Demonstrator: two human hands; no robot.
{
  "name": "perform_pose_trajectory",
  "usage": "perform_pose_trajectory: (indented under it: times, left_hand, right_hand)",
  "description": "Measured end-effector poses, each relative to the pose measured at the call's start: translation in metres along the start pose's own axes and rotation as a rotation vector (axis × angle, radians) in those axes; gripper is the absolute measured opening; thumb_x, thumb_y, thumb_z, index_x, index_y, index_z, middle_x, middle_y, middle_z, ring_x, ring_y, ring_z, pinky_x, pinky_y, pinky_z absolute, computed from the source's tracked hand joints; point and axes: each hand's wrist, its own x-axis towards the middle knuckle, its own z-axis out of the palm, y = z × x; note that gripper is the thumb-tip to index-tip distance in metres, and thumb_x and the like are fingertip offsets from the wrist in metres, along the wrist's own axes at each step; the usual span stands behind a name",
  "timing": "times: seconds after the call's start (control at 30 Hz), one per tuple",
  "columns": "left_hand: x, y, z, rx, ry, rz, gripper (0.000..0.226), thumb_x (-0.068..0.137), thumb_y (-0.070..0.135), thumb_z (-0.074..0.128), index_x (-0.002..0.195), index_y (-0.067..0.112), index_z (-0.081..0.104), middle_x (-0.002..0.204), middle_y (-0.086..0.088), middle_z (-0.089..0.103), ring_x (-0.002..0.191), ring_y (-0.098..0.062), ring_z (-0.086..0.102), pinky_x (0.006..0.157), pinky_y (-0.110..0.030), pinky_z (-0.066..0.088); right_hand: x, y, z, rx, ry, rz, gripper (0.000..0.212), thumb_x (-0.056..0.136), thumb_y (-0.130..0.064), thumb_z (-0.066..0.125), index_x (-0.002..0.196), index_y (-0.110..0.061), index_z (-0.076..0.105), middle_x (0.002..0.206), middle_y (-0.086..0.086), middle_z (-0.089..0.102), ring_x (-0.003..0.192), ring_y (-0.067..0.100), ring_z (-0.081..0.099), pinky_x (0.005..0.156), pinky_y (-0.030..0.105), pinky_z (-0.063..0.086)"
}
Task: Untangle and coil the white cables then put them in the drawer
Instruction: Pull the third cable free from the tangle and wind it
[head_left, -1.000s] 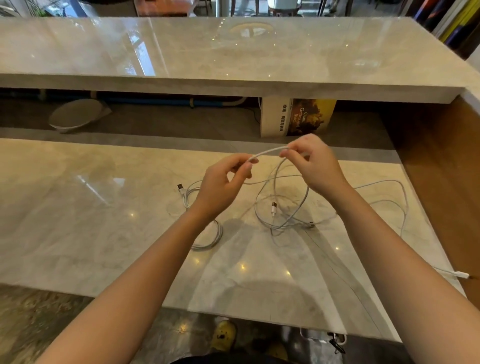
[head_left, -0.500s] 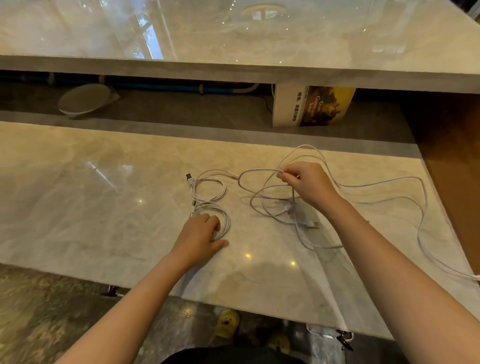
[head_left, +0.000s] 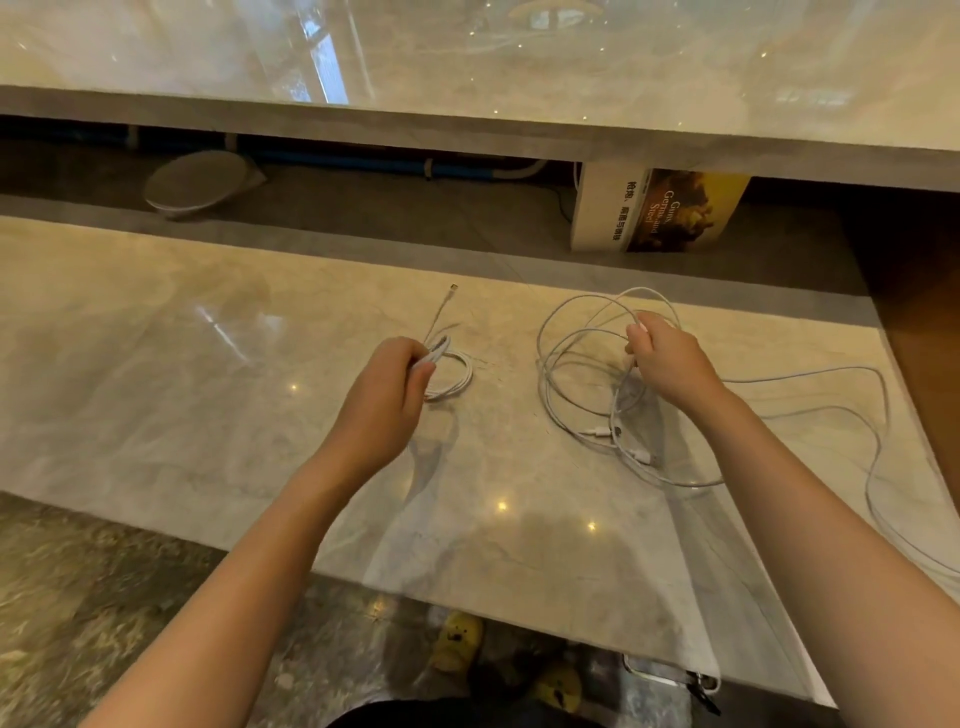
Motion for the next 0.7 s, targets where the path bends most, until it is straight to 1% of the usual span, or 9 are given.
perform_pose_trajectory:
  times: [0.1, 0.17, 0.27, 0.33, 0.43, 0.5, 0.57, 0.63, 0.7]
  left_hand:
    - [0.009, 0.012, -0.014, -0.010, 0.029, -0.024, 0.012, 0.098, 0.016, 0.042, 0.090, 0.014, 0.049, 0.078, 0.003, 0.049, 0.068, -0.004, 0.045, 0.059, -0.012, 0.036]
    - [0.012, 0.022, -0.024, -0.065, 0.038, -0.060, 0.014, 0.099, 0.018, 0.040, 0.092, 0.013, 0.051, 0.074, 0.005, 0.050, 0.064, -0.006, 0.046, 0.057, -0.014, 0.036]
    - [0.017, 0.034, -0.037, -0.285, -0.001, -0.178, 0.022, 0.100, 0.020, 0.036, 0.093, 0.011, 0.054, 0.071, 0.001, 0.048, 0.062, -0.012, 0.044, 0.061, -0.023, 0.039]
    - [0.021, 0.038, -0.046, -0.538, -0.038, -0.264, 0.026, 0.101, 0.019, 0.032, 0.091, 0.011, 0.054, 0.069, 0.000, 0.044, 0.059, -0.011, 0.039, 0.060, -0.025, 0.037]
    - [0.026, 0.034, -0.058, -0.845, -0.056, -0.352, 0.028, 0.102, 0.019, 0.030, 0.088, 0.010, 0.053, 0.065, 0.001, 0.040, 0.053, -0.008, 0.035, 0.055, -0.021, 0.036]
    - [0.029, 0.031, -0.062, -1.023, -0.034, -0.387, 0.028, 0.102, 0.018, 0.030, 0.085, 0.010, 0.051, 0.063, 0.003, 0.040, 0.050, -0.006, 0.033, 0.051, -0.019, 0.033]
    - [0.031, 0.028, -0.065, -1.130, 0.000, -0.426, 0.026, 0.101, 0.017, 0.032, 0.083, 0.011, 0.050, 0.062, 0.004, 0.039, 0.048, -0.005, 0.031, 0.051, -0.019, 0.029]
    - [0.032, 0.027, -0.065, -1.189, 0.028, -0.466, 0.024, 0.100, 0.019, 0.033, 0.084, 0.012, 0.050, 0.062, 0.004, 0.037, 0.049, -0.005, 0.029, 0.051, -0.019, 0.028]
    - [0.031, 0.026, -0.063, -1.237, 0.033, -0.488, 0.025, 0.101, 0.021, 0.034, 0.085, 0.011, 0.051, 0.062, 0.004, 0.036, 0.050, -0.005, 0.029, 0.050, -0.018, 0.029]
  right_hand:
    - [-0.003, -0.022, -0.005, -0.176, 0.014, 0.005, 0.053, 0.098, -0.025, 0.041, 0.147, -0.011, 0.024, 0.145, 0.015, 0.041, 0.131, 0.033, 0.040, 0.103, 0.040, 0.037]
    - [-0.016, -0.050, -0.008, -0.172, 0.030, -0.183, 0.060, 0.095, -0.022, 0.050, 0.148, -0.017, 0.023, 0.151, 0.007, 0.033, 0.138, 0.025, 0.031, 0.109, 0.037, 0.030]
    - [-0.035, -0.091, 0.007, -0.110, -0.196, -0.545, 0.066, 0.090, -0.025, 0.059, 0.147, -0.023, 0.025, 0.153, -0.002, 0.030, 0.139, 0.015, 0.026, 0.111, 0.029, 0.022]
    - [-0.037, -0.105, 0.022, -0.047, -0.321, -0.617, 0.055, 0.091, -0.029, 0.057, 0.141, -0.023, 0.037, 0.145, -0.002, 0.043, 0.132, 0.013, 0.038, 0.108, 0.027, 0.028]
    - [-0.035, -0.101, 0.030, 0.105, -0.370, -0.548, 0.028, 0.095, -0.031, 0.050, 0.116, -0.018, 0.064, 0.110, -0.001, 0.068, 0.100, 0.010, 0.060, 0.092, 0.033, 0.048]
    - [-0.040, -0.091, 0.029, 0.237, -0.379, -0.504, 0.029, 0.098, -0.029, 0.043, 0.101, -0.017, 0.069, 0.090, -0.001, 0.071, 0.084, 0.007, 0.063, 0.079, 0.027, 0.050]
    - [-0.047, -0.085, 0.025, 0.324, -0.325, -0.531, 0.031, 0.099, -0.026, 0.039, 0.097, -0.017, 0.069, 0.080, -0.003, 0.069, 0.076, 0.006, 0.062, 0.074, 0.021, 0.048]
    - [-0.052, -0.079, 0.022, 0.233, -0.228, -0.670, 0.028, 0.098, -0.025, 0.042, 0.098, -0.015, 0.068, 0.081, -0.005, 0.065, 0.077, 0.008, 0.058, 0.072, 0.017, 0.043]
    - [-0.051, -0.074, 0.025, -0.054, -0.051, -0.851, 0.028, 0.094, -0.031, 0.047, 0.096, -0.014, 0.070, 0.090, -0.002, 0.062, 0.085, 0.013, 0.051, 0.073, 0.021, 0.036]
